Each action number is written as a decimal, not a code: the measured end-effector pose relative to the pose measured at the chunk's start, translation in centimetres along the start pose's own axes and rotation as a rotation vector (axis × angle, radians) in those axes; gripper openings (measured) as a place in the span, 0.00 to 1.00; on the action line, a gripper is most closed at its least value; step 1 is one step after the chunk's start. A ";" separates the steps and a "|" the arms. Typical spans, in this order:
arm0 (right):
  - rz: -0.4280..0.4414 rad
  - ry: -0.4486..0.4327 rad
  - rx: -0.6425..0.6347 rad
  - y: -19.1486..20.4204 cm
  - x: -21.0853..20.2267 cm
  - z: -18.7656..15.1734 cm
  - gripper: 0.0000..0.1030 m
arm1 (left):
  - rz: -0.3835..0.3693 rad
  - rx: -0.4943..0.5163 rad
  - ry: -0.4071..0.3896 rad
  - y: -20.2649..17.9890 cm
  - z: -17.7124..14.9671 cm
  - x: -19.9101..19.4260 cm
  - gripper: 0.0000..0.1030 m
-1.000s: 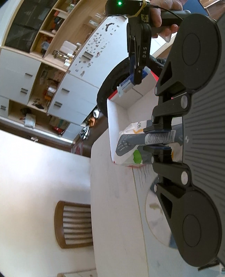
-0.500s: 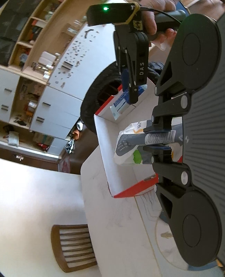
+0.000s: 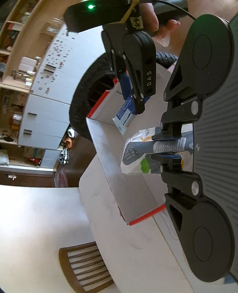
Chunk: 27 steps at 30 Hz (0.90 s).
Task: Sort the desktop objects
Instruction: 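Carry the white-green bag and blue bar with both grippers into the red box, then open both grippers to drop the bag and bar into the red box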
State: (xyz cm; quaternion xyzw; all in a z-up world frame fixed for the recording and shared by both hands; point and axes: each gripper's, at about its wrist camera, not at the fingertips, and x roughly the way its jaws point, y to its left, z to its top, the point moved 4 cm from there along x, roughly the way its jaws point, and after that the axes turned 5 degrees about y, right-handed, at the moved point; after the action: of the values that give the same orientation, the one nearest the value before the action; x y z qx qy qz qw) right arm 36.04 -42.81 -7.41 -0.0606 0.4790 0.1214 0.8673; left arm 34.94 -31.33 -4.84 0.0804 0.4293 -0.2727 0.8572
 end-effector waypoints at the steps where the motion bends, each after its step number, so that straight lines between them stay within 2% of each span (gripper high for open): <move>1: 0.004 0.005 -0.003 0.0 0.4 0.0 0.35 | 0.013 0.017 0.006 -0.1 0.0 0.4 0.13; 7: 0.018 0.050 -0.023 0.2 2.7 0.1 0.35 | 0.044 0.056 0.063 -0.2 0.2 3.1 0.13; 19: 0.037 0.183 -0.023 -0.3 6.3 -0.7 0.35 | 0.031 0.027 0.171 0.4 0.7 6.4 0.13; 27: 0.046 0.230 -0.014 -0.6 7.1 -1.5 0.35 | 0.010 0.001 0.246 0.8 -0.3 7.8 0.13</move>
State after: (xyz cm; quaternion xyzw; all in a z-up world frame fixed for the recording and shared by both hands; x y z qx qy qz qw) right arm 38.56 -42.67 -14.21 -0.0693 0.5755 0.1371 0.8032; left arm 38.96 -33.69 -11.18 0.1157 0.5309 -0.2565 0.7994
